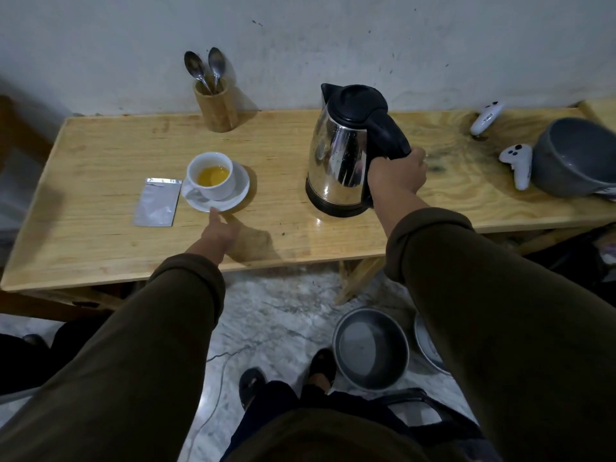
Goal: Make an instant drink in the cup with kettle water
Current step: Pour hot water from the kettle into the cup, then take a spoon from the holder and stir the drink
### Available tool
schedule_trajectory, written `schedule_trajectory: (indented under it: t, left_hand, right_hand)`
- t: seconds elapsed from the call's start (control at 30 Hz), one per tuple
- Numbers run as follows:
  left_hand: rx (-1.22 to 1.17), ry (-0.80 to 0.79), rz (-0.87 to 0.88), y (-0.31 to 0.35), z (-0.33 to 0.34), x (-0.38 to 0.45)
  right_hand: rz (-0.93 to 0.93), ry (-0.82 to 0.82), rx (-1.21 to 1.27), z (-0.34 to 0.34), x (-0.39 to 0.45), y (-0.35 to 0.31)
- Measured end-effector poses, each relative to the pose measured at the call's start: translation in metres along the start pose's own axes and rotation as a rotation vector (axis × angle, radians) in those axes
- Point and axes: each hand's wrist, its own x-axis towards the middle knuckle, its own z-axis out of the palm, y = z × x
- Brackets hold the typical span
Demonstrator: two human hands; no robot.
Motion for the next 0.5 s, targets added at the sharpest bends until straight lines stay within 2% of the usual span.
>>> schedule_trajectory:
  t: [0.17, 0.3, 0.4, 0.5]
  left_hand:
    - [-0.182, -0.127, -0.004, -0.009, -0.018, -0.005]
    - [-0.273, -0.17, 0.002, -0.018, -0.037, -0.012]
    - [-0.28, -0.179, 0.013, -0.025, -0.051, -0.012]
    - [-0.154, -0.118, 0.044, -0.03, -0.063, -0.012]
  right_hand:
    - [-0.023, 0.099, -0.039, 0.011, -0.036, -0.007]
    - [-0.17, 0.144, -0.063, 0.035, -0.07, -0.015]
    - [-0.233, 0.046, -0.065, 0.061, -0.088, -0.024]
    - [-0.242, -0.103, -0.131, 0.089, -0.099, -0.034]
